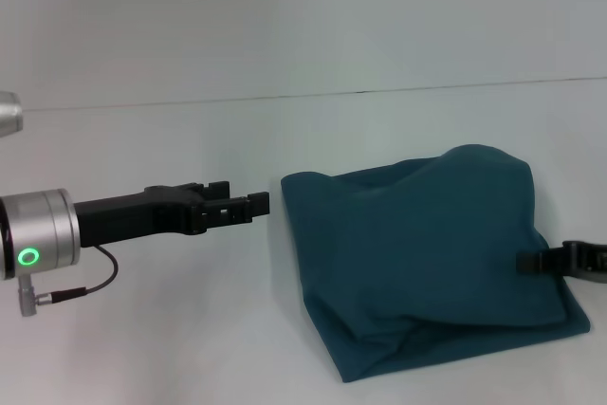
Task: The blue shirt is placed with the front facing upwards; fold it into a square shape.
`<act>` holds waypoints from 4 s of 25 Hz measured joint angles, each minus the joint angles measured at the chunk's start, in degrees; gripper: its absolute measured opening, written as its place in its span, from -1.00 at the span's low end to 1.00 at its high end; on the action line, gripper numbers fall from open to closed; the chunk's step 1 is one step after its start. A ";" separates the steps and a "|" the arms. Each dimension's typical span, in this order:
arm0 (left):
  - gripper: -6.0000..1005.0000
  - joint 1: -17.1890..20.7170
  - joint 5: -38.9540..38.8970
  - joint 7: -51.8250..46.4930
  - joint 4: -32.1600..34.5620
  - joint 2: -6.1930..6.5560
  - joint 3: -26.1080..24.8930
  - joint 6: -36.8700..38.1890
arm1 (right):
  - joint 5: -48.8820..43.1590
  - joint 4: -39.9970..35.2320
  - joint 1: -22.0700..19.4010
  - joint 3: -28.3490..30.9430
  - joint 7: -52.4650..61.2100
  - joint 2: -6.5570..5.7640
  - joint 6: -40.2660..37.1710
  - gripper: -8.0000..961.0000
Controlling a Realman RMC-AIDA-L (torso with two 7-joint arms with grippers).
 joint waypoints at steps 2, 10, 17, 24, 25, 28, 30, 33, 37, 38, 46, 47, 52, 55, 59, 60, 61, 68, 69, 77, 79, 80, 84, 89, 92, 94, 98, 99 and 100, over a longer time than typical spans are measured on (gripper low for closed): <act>0.77 -0.08 -0.04 0.03 -0.58 0.00 0.01 -0.34 | 1.32 -0.06 -0.30 0.71 -0.57 -0.55 -1.45 -0.85; 0.77 -0.10 -0.16 0.11 -0.71 0.00 -0.03 -0.44 | 6.54 -0.29 -0.20 2.46 -1.59 -2.21 -7.90 -0.91; 0.77 -0.13 -0.17 0.11 -0.71 0.03 -0.25 -0.44 | 12.32 -2.65 0.58 2.59 -0.91 -2.94 -15.58 -0.90; 0.77 -0.17 -0.17 0.12 -0.71 0.08 -0.80 -0.44 | 15.58 -2.69 0.68 4.07 -0.74 -3.93 -20.27 -0.90; 0.77 -0.18 -0.17 0.12 -0.71 0.08 -0.86 -0.44 | 16.07 -2.69 0.75 4.27 -0.61 -4.09 -20.96 -0.90; 0.77 -0.18 -0.17 0.12 -0.71 0.09 -0.88 -0.44 | 17.21 -2.71 0.88 4.82 -0.21 -4.43 -22.43 -0.90; 0.77 -0.18 -0.17 0.12 -0.71 0.09 -0.88 -0.44 | 17.43 -2.71 0.90 5.06 0.02 -4.65 -22.67 -0.90; 0.77 -0.18 -0.17 0.12 -0.71 0.09 -0.88 -0.44 | 17.06 -2.69 0.74 4.74 0.06 -4.92 -21.79 -0.90; 0.77 -0.15 -0.13 0.12 -0.71 0.09 -0.88 -0.55 | 16.05 -2.35 0.51 4.13 -0.62 -4.70 -20.15 -0.90; 0.77 -0.14 -0.09 0.11 -0.71 0.09 -0.87 -0.57 | 15.60 -2.38 0.51 4.10 -0.68 -4.58 -19.81 -0.90; 0.77 -0.19 -0.03 0.12 -0.71 0.09 -0.87 -0.62 | 12.34 -2.57 0.17 4.23 -0.74 -4.51 -17.09 -0.90; 0.77 -0.19 -0.06 0.11 -0.71 0.09 -0.87 -0.62 | 12.02 -2.59 0.14 4.31 -0.73 -4.60 -16.98 -0.90; 0.77 -0.17 -0.12 0.12 -0.71 0.05 -0.87 -0.62 | 9.97 -2.69 -0.24 4.21 -0.32 -5.24 -14.71 -0.89; 0.77 -0.11 -0.19 0.11 -0.71 0.00 -0.87 -0.84 | 8.24 -2.67 -0.24 4.18 -0.30 -5.44 -13.52 -0.89; 0.77 -0.17 -0.23 0.11 -1.15 0.00 -0.87 -1.06 | 4.98 -2.24 -0.30 4.21 -0.14 -5.47 -11.14 -0.89; 0.77 -0.26 -0.24 0.12 -1.25 0.00 -0.87 -1.16 | 4.31 -2.17 -0.33 4.21 -0.11 -5.45 -10.70 -0.89; 0.77 -0.35 -0.25 0.11 -1.28 0.00 -0.87 -1.21 | 3.59 -2.14 -0.39 4.24 -0.08 -5.39 -10.23 -0.89; 0.77 -0.62 -0.26 0.12 -1.34 -0.02 -0.63 -1.69 | 0.26 -2.05 -0.61 4.22 -0.04 -5.05 -7.57 -0.89; 0.77 -0.62 -0.26 0.12 -1.37 -0.04 -0.58 -1.81 | -0.21 -2.05 -0.65 4.43 -0.03 -5.00 -7.23 -0.84; 0.77 -0.87 -0.26 0.52 -2.02 0.01 -0.43 -2.45 | -0.42 -2.34 -1.97 8.64 0.98 -5.04 -1.67 -0.49; 0.77 -0.87 -0.26 0.60 -2.02 0.01 -0.39 -2.47 | -0.43 -2.14 -1.59 8.67 1.20 -5.09 -0.99 -0.40; 0.77 -0.88 -0.26 0.61 -2.03 0.00 -0.36 -2.47 | -0.43 -2.11 -1.24 8.65 1.50 -5.05 -0.59 -0.31; 0.77 -1.05 -0.29 0.65 -2.03 0.00 -0.34 -2.47 | -0.53 -0.65 0.73 8.21 3.36 -4.82 2.02 0.03; 0.77 -1.26 -0.32 0.75 -2.03 0.00 -0.26 -2.46 | -1.01 3.27 3.55 7.19 4.07 -4.80 4.91 0.59; 0.77 -1.36 -0.34 0.83 -2.02 0.00 -0.25 -2.46 | -1.05 4.15 4.35 6.64 4.84 -4.75 6.31 0.59; 0.77 -1.37 -0.34 0.92 -2.03 0.00 -0.26 -2.46 | -1.06 4.18 4.54 6.44 5.24 -4.56 7.18 0.59; 0.77 -1.39 -0.32 1.05 -2.05 0.00 -0.26 -2.46 | -1.06 4.21 4.64 6.01 5.34 -4.28 7.56 0.58; 0.77 -1.39 -0.27 1.06 -2.07 0.00 -0.26 -2.46 | -1.06 4.21 4.53 5.85 5.44 -4.30 7.55 0.58; 0.77 -1.40 -0.24 1.06 -2.09 0.00 -0.26 -2.46 | -1.06 4.23 4.40 5.79 5.55 -4.34 7.50 0.58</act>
